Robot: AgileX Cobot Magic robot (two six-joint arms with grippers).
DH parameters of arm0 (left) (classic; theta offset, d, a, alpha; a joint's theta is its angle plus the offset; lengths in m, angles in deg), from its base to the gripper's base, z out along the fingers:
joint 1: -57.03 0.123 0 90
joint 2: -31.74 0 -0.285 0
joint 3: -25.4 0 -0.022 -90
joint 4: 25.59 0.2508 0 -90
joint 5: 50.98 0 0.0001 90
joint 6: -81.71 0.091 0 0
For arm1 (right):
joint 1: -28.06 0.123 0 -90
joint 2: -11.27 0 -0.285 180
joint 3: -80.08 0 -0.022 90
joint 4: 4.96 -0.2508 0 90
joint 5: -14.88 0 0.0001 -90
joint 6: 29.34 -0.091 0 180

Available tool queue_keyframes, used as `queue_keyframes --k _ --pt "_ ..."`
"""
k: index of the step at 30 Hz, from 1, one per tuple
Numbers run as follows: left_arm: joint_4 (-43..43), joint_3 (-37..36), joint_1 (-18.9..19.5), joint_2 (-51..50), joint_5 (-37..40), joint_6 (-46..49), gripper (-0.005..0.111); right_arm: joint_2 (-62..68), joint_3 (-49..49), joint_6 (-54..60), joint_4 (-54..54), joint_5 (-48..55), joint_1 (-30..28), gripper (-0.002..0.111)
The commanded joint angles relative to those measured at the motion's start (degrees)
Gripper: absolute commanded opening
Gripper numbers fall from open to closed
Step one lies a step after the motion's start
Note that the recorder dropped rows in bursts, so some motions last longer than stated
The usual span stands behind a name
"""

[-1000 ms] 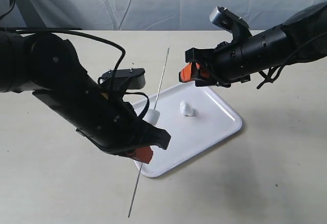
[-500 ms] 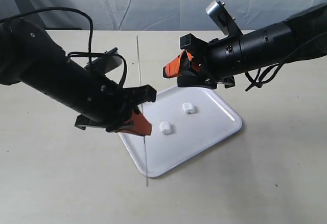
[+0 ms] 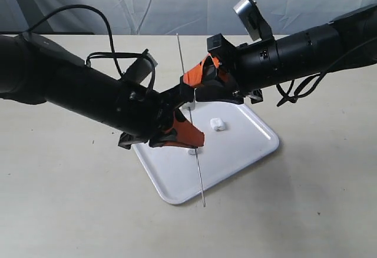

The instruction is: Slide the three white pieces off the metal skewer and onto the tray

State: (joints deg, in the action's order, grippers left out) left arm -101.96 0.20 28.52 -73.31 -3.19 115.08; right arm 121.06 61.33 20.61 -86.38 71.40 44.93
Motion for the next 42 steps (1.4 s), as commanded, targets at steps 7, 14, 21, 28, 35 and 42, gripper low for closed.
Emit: queue_keyframes --k 7,14,21,28,35,42 --pt "-3.68 3.3 0.37 -0.23 2.34 1.58 0.0 -0.55 0.16 0.69 0.46 0.86 -0.16 0.044" --pt "-3.35 3.84 0.37 -0.23 3.19 1.58 0.0 -0.55 0.16 2.52 0.21 0.24 -0.16 0.002" --pt "1.23 3.73 0.25 -0.23 8.94 -1.01 0.0 -0.55 0.16 2.96 -1.8 -4.68 -0.16 0.001" --pt "11.45 3.65 -2.85 -0.23 14.03 -7.02 0.0 -0.55 0.16 4.25 -4.42 -7.46 -0.16 0.001" --pt "13.38 1.8 -7.05 -0.23 15.53 -9.21 0.0 -0.55 0.16 4.48 -5.53 -12.85 -0.16 0.001" --pt "15.12 -2.16 -9.96 -0.23 17.02 -9.46 0.0 -0.55 0.16 5.69 -6.07 -18.2 -0.16 0.001"
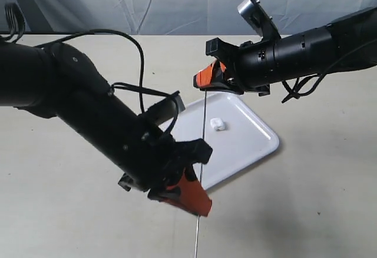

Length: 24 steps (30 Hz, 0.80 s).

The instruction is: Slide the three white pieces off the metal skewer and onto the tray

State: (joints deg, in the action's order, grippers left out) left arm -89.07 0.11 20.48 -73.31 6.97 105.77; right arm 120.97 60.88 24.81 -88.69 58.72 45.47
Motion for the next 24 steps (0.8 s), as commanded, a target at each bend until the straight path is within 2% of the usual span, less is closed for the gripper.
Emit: queue_keyframes --k 1,6,9,12,14,18,20,24 --pt "2.24 -2.64 -1.92 -0.23 7.76 -0.15 0.0 -0.46 0.61 1.71 -4.29 -6.26 -0.71 0.001" --pt "3.52 -4.58 -1.92 -0.01 6.28 -0.37 0.0 -0.46 0.61 2.88 -3.31 -7.83 -0.71 0.001" --pt "4.85 -4.58 -1.27 -0.01 -1.28 -0.99 0.0 -0.35 0.61 2.88 0.96 -5.28 -0.71 0.001" --pt "6.7 -4.45 1.68 -0.01 -7.11 -1.53 0.0 -0.35 0.61 0.47 6.28 -5.15 -0.71 0.001" --pt "6.82 -4.45 3.76 -0.01 -9.07 -1.66 0.0 -0.35 0.61 -0.31 7.15 -5.82 -0.71 0.013" --pt "7.7 -4.45 5.3 0.8 -11.34 -1.66 0.0 -0.35 0.61 -0.45 7.74 -6.34 -0.71 0.046" --pt "8.32 -4.45 5.66 1.71 -12.17 -1.66 0.0 -0.35 0.61 -0.45 8.05 -6.99 -0.71 0.05" --pt "14.57 -4.45 5.66 5.47 -18.18 -5.46 0.0 -0.35 0.61 -0.45 9.54 -7.52 -0.71 0.047"
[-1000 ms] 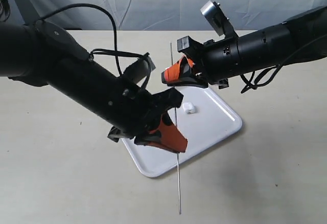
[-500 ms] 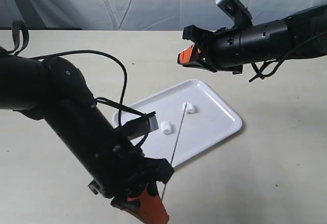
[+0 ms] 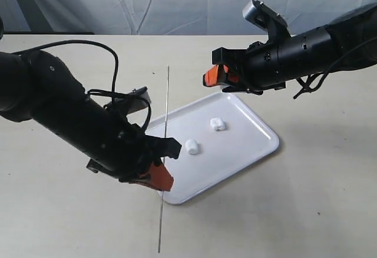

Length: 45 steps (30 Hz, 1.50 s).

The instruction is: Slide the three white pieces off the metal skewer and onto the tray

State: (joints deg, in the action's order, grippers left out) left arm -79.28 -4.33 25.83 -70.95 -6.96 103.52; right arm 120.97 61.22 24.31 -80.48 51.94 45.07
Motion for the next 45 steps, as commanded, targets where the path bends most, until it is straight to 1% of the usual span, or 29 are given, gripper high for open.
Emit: queue_keyframes --k 1,2,3,4,5,7,11,13,15,18,20,22,23,30,33,37,45 --pt "7.94 -0.01 0.3 3.89 -4.39 -5.47 0.0 -0.35 0.27 0.05 1.5 -0.76 -0.3 0.047" --pt "9.55 -0.01 0.3 4.02 -3.84 -6.58 0.0 -0.35 0.27 0.05 1.5 -0.45 -0.3 0.047" --pt "12.68 -0.01 0.3 4.08 -2.6 -9.54 0.0 -0.35 0.27 0.05 1.73 0.76 -0.3 0.05" --pt "14.94 -0.01 0.3 4.08 -0.93 -11.53 0.0 -0.35 0.27 0.05 2.02 2.05 -0.3 0.056" --pt "15.68 -0.01 0.3 4.08 0.46 -11.85 0.0 -0.35 0.27 0.05 2.28 3.16 -0.3 0.061" --pt "16.31 -0.01 0.3 4.08 1.13 -12.78 0.0 -0.35 0.27 -1.65 3.16 3.85 -0.3 0.062" --pt "11.99 -0.01 0.3 4.08 0.69 -12.65 0.0 0.44 0.27 -6.86 9.41 3.67 -0.3 0.062" --pt "11.38 -0.01 0.3 4.08 -0.13 -12.65 0.0 0.65 0.27 -7.47 10.76 4.16 -0.3 0.062" --pt "10.16 -0.01 0.3 4.08 -1.3 -12.65 0.0 0.52 0.27 -7.47 10.62 4.58 -0.3 0.062" --pt "5.76 -0.01 0.3 3.94 -5.77 -12.65 0.0 -1.34 0.27 -7.19 9.12 2.94 -0.3 0.061" --pt "3.69 -0.01 0.44 2.97 -6.05 -12.1 0.0 -3.57 0.27 -5.74 9.66 1.05 -0.3 0.059" --pt "1.54 -0.01 1.47 0.82 -5.33 -11.74 0.0 -6.12 0.27 -5.22 10.96 -0.51 -0.3 0.058" --pt "-0.35 -0.01 1.93 -0.13 -5.06 -10.96 0.0 -7.75 0.27 -4.99 11.63 -0.97 -0.3 0.058" --pt "-18.64 -0.01 6.35 -6.22 -2.96 2.58 0.0 -19.19 0.27 -4.44 17.16 -1.96 -0.3 0.058" --pt "-23.4 -0.01 8.35 -7.27 -2.29 6.64 0.0 -22.64 0.27 -4.54 17.2 -1.26 -0.3 0.058" --pt "-24.25 -0.01 9.68 -9.35 -0.86 9.49 0.0 -25.86 0.27 -5.9 16.59 -1.1 -0.3 0.058" --pt "-26.3 -0.01 9.68 -15.01 -0.51 12.27 0.0 -29.42 0.27 -8.73 16.59 2.41 -0.3 0.058"
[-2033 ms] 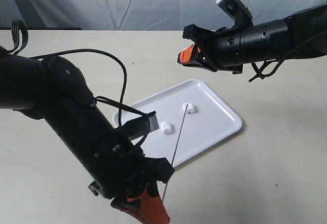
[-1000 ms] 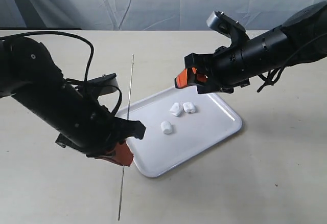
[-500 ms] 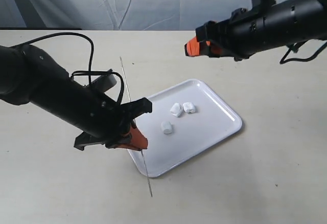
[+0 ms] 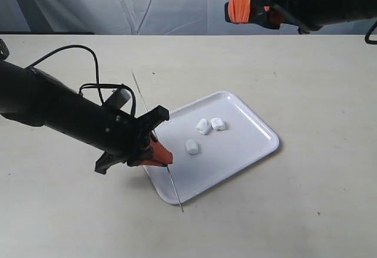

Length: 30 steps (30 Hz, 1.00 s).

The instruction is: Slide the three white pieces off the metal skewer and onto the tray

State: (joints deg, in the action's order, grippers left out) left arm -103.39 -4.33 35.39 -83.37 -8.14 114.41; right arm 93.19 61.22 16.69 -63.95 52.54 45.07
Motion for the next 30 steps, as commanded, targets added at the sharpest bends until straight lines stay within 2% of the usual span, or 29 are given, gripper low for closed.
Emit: queue_keyframes --k 1,6,17,24,30 --pt "-3.31 -0.01 0.11 -3.28 1.26 2.83 0.0 -1.9 0.27 -1.11 0.06 2.05 -0.3 0.058" --pt "-9.96 -0.01 0.11 -5.84 4.59 7.58 0.0 -3.14 0.27 -1.23 0.06 2.48 -0.3 0.058" --pt "-15.08 0.7 0.11 -10.8 7.74 10.01 0.0 -4.5 0.27 -2.29 0.07 5.19 -0.3 0.058" --pt "-15.22 1.43 0.11 -10.68 9.04 9.75 0.015 -4.72 0.27 -2.41 0.07 5.54 -0.3 0.058" --pt "-13.58 1.52 0.11 -10.58 9.5 9.75 0.038 -4.72 0.27 -2.41 0.07 5.54 -0.3 0.058"
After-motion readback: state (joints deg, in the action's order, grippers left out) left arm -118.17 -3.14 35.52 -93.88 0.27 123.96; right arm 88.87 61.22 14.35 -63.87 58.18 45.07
